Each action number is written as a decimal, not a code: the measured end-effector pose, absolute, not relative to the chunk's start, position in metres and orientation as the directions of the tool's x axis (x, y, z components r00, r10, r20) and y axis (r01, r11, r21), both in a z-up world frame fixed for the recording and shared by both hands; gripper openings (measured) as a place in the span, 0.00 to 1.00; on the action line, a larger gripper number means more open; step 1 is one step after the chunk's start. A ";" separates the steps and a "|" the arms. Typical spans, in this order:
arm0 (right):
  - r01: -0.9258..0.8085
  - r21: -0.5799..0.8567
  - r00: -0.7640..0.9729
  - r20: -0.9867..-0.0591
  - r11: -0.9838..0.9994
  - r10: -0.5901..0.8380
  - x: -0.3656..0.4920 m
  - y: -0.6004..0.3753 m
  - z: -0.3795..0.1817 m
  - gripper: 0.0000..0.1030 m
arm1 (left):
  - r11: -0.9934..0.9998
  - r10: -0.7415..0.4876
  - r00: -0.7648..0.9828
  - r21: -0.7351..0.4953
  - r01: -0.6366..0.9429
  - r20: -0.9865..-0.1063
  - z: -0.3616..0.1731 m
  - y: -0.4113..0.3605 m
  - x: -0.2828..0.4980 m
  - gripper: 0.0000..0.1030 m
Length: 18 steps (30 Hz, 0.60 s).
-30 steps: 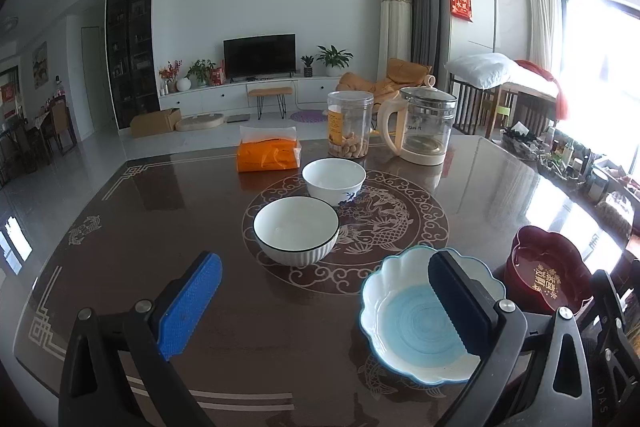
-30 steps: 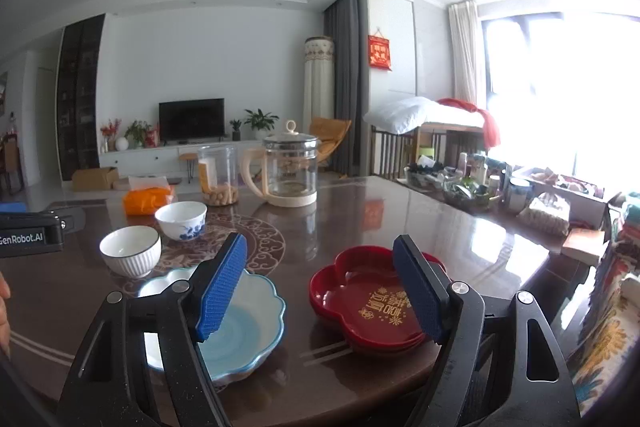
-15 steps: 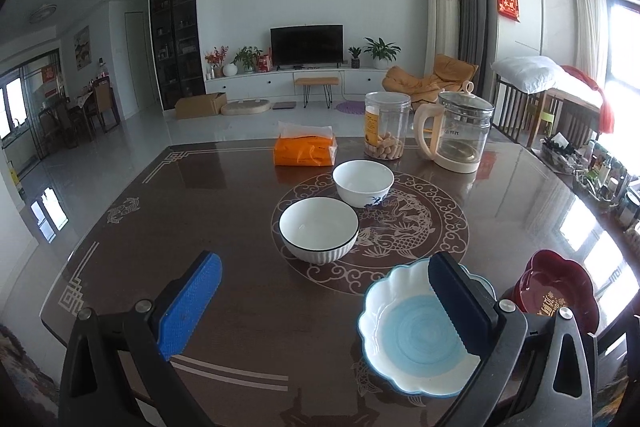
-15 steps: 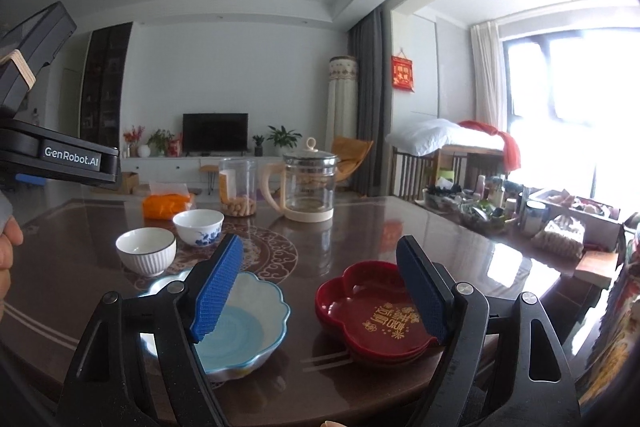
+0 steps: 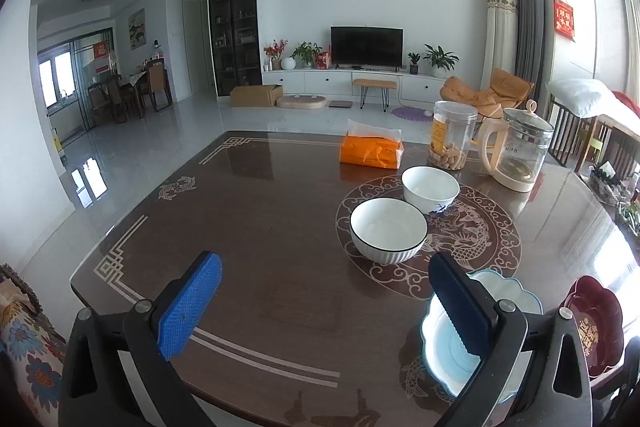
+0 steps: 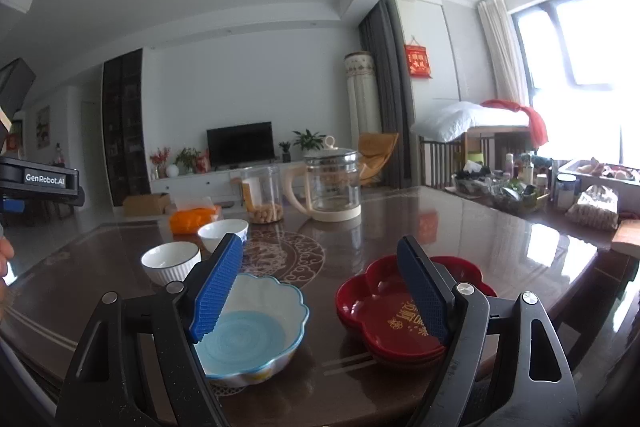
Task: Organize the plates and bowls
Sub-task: 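Lift and carry the scalloped bowl toward the red plate stack, then lower the scalloped bowl beside the red plates and open the right gripper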
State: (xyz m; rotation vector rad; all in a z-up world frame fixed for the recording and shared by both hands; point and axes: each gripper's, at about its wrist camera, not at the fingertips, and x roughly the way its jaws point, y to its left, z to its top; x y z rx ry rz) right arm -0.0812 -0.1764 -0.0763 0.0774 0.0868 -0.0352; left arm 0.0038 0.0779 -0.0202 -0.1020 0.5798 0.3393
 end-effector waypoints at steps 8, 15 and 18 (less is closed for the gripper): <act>-0.031 0.085 0.997 0.074 0.996 0.025 -0.095 -0.172 -0.072 0.83 | 0.976 0.106 0.854 -0.110 -0.187 -0.509 -0.020 0.101 0.000 1.00; -0.092 -0.005 0.994 0.056 0.996 0.092 -0.097 -0.137 -0.077 0.83 | 0.993 -0.028 0.846 -0.109 -0.035 -0.533 -0.046 0.127 -0.002 1.00; -0.091 -0.051 0.995 0.039 0.995 0.093 -0.100 -0.124 -0.078 0.83 | 0.985 -0.095 0.844 -0.171 0.004 -0.529 -0.055 0.146 -0.009 1.00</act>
